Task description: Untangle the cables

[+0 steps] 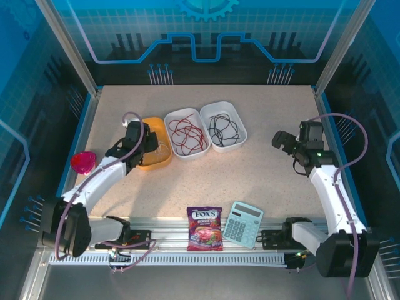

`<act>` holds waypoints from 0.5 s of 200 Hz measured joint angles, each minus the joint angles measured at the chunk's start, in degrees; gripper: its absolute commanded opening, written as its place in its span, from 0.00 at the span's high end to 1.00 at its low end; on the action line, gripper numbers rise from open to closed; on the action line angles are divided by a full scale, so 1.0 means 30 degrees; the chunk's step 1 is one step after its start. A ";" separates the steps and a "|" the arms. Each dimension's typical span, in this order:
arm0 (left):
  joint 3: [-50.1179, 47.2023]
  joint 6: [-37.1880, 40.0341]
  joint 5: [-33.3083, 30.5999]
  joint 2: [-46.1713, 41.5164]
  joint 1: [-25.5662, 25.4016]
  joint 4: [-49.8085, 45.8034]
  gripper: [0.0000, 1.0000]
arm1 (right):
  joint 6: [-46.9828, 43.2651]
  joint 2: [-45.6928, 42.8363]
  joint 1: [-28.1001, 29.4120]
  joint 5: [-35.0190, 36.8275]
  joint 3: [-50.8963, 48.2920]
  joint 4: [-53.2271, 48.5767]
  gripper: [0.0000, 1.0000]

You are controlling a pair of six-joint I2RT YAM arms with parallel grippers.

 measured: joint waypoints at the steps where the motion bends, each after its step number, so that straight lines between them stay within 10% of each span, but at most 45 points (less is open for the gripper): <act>1: -0.0022 -0.0058 0.0000 -0.0051 0.0000 0.0015 0.03 | -0.0036 -0.0058 0.0000 0.0051 -0.0051 0.0029 0.00; 100: -0.8648 0.3067 -0.2069 -0.5282 0.0554 0.9311 0.01 | -0.4051 -0.2849 0.0903 0.0787 -0.6980 0.8794 0.00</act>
